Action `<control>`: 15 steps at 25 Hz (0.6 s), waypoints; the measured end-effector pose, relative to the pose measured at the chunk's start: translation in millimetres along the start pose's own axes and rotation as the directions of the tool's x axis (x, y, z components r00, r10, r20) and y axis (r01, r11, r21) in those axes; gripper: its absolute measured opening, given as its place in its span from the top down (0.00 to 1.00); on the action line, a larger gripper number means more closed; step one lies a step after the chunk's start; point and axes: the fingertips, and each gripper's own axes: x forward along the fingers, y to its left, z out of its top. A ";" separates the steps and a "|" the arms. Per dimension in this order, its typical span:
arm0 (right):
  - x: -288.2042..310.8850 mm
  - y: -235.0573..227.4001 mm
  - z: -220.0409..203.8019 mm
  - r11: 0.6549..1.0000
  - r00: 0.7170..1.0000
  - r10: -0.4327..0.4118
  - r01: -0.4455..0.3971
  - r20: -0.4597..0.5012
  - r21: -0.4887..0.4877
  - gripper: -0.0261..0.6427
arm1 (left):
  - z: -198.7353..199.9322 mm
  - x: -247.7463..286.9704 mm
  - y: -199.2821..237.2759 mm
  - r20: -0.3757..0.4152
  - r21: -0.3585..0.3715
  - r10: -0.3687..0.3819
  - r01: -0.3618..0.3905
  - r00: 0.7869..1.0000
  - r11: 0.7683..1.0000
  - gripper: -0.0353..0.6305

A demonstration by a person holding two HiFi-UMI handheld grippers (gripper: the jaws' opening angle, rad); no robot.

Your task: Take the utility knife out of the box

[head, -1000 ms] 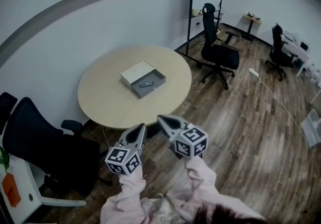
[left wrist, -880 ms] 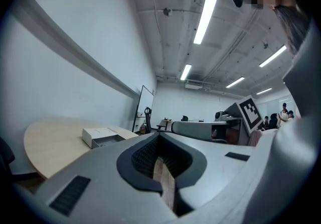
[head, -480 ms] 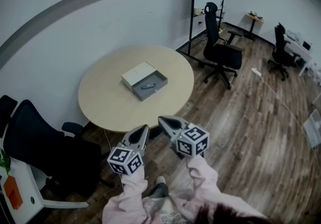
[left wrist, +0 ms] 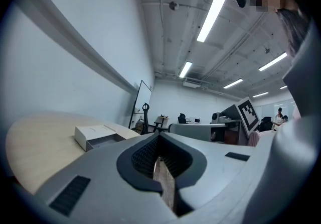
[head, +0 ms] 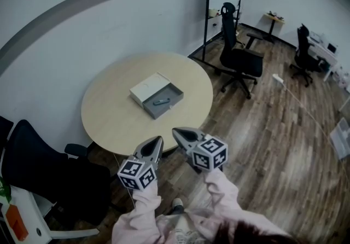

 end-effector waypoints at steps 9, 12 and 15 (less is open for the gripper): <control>32.0 -22.9 -0.7 0.999 0.999 -0.029 0.030 -0.026 0.021 0.97 | 2.4 23.6 31.2 -0.009 -0.025 -0.029 0.028 1.000 0.999 0.94; 45.0 -29.0 -2.7 0.999 0.999 -0.032 0.033 -0.036 0.023 0.97 | 3.9 29.4 45.6 -0.009 -0.036 -0.031 0.030 0.999 0.999 0.94; 53.4 -34.3 -1.4 0.999 0.999 -0.042 0.043 -0.035 0.033 0.97 | 5.4 35.6 56.2 -0.017 -0.036 -0.036 0.036 0.999 0.999 0.94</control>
